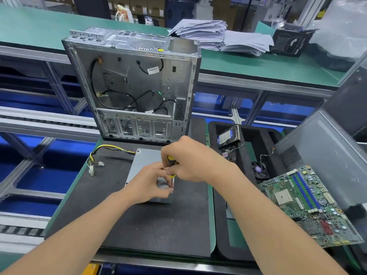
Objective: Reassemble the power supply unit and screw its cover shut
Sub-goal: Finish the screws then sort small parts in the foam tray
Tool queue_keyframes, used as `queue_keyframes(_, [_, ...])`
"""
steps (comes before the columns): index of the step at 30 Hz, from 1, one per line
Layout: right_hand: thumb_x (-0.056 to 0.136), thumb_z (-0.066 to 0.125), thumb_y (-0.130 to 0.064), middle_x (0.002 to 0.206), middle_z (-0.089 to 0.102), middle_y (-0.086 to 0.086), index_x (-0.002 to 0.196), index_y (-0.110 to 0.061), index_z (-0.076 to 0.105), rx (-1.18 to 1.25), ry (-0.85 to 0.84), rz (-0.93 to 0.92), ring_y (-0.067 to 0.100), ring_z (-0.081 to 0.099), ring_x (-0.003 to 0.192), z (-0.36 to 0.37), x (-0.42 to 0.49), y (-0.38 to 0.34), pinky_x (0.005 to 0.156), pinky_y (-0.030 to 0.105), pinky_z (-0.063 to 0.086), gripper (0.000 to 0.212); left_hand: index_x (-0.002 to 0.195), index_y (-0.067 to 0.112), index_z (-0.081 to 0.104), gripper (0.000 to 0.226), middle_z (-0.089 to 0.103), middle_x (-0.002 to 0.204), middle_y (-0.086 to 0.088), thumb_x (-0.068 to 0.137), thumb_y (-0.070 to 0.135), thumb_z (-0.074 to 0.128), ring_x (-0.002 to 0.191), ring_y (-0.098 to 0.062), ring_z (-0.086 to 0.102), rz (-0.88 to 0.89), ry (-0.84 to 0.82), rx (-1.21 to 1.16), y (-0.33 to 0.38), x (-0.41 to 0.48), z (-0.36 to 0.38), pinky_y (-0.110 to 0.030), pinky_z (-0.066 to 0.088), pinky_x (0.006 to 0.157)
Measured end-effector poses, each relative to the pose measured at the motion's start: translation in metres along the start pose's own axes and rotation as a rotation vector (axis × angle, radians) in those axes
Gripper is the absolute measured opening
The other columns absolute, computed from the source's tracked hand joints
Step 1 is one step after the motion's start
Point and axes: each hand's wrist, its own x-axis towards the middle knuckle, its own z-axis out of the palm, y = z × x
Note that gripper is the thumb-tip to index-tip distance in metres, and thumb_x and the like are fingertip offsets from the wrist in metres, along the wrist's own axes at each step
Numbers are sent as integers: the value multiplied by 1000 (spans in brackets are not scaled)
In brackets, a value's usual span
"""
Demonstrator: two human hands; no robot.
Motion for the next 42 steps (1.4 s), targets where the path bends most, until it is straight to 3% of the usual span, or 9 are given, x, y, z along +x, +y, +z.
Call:
queue_keyframes(9, [93, 69, -41, 70, 39, 0, 67, -20, 34, 33, 183, 361, 28, 47, 64, 17, 13, -13, 52, 30, 29, 48, 75, 23, 74, 13, 65, 100, 10, 74, 24, 87, 96, -9, 60, -62, 7, -11, -1, 1, 4, -31, 50, 86])
queue_keyframes(13, [93, 67, -46, 77, 51, -3, 74, -21, 57, -100, 197, 150, 28, 57, 76, 10, 5, -11, 60, 32, 32, 33, 75, 24, 74, 13, 65, 97, 16, 75, 26, 87, 98, -7, 59, -83, 6, -4, -1, 0, 3, -26, 48, 84])
queue_keyframes(15, [93, 67, -32, 93, 57, -9, 93, -26, 69, -84, 79, -62, 18, 57, 86, -1, -1, -6, 64, 34, 40, 7, 74, 26, 73, 13, 64, 92, 22, 75, 26, 86, 95, -1, 58, -67, 12, 0, -1, 1, 2, -18, 44, 79])
queue_keyframes(17, [92, 66, -15, 95, 61, -10, 101, -24, 70, -32, -35, -161, 13, 54, 89, -7, -5, -2, 71, 37, 50, 13, 76, 27, 73, 13, 64, 94, 21, 75, 24, 86, 92, 0, 58, -60, 13, -3, -2, 0, 3, -15, 42, 78])
queue_keyframes(22, [96, 68, -25, 81, 55, -11, 98, -24, 65, 37, 44, 0, 18, 58, 85, -1, -3, 2, 68, 40, 55, 4, 75, 29, 76, 13, 63, 106, 15, 73, 25, 88, 100, -5, 59, -34, 17, 16, -5, 0, 3, -10, 41, 83])
queue_keyframes(26, [101, 59, -40, 78, 50, 3, 98, -12, 65, -42, 195, 167, 36, 61, 83, 16, 0, -5, 58, 33, 36, 29, 75, 30, 74, 16, 62, 104, 12, 73, 21, 87, 98, -6, 59, -34, -7, 3, -5, 0, 3, -13, 41, 81])
queue_keyframes(31, [102, 56, -50, 65, 31, -2, 86, -18, 54, -31, 267, 280, 33, 43, 74, 29, 5, -18, 66, 35, 32, 36, 75, 22, 73, 12, 63, 93, 18, 75, 23, 86, 91, -8, 62, -53, -11, -15, 1, 1, 1, -22, 48, 77])
queue_keyframes(38, [93, 65, -17, 96, 59, -7, 101, -21, 69, 26, 43, -107, 16, 56, 89, -2, -6, -6, 71, 37, 47, 10, 73, 24, 73, 14, 64, 88, 20, 77, 24, 87, 86, 1, 58, -80, 26, 0, 2, -1, 2, -14, 42, 72])
queue_keyframes(42, [92, 69, -11, 88, 65, -6, 105, -22, 70, 60, 68, -35, 15, 54, 84, -3, -6, -1, 74, 41, 55, 17, 75, 25, 75, 14, 65, 103, 9, 75, 27, 89, 98, -6, 58, -53, 26, 2, -2, 0, 3, -25, 48, 83])
